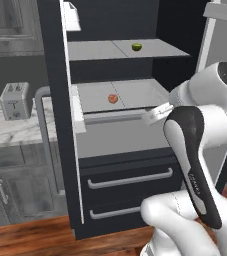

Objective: Retrieve the kiwi and peach from the fridge and place them into the bowl on the dining table.

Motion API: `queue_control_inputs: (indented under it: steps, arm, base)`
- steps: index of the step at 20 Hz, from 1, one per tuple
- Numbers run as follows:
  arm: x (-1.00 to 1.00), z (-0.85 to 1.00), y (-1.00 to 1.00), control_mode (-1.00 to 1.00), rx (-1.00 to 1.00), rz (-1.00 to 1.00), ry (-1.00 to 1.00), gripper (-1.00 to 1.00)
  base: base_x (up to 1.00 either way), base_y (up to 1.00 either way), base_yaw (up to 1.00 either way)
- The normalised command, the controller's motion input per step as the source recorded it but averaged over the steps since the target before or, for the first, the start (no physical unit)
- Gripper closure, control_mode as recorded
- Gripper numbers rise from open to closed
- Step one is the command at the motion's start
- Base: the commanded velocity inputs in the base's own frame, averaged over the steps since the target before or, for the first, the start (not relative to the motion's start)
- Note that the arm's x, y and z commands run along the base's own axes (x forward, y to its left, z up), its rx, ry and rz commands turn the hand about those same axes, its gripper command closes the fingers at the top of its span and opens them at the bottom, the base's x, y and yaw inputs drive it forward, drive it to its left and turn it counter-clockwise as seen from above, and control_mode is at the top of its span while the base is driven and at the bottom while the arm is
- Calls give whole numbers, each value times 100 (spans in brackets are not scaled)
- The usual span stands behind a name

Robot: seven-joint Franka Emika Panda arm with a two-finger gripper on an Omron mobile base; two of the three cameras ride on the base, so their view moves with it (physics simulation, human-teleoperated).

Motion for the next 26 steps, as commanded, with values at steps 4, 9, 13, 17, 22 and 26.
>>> queue_control_inputs:
  steps: [4, 9, 13, 17, 22, 26]
  arm:
    - [-58, 0, -33, -100, -7, 0, -2, -100]
    - [-53, 0, -42, -100, 0, 0, 2, -100]
    - [-36, 0, -50, -100, 0, 0, -1, -100]
    - [-1, 0, -22, -100, 0, 0, -7, -100]
    - [12, -3, 0, 100, 0, 0, -3, -100]
    - [0, 0, 0, 100, 0, 0, 0, -100]
  base:
    - [0, 0, 0]
    - [0, 0, 0]
    - [0, 0, 0]
    - [0, 0, 0]
    - [31, 0, -2]
    - [73, 0, -5]
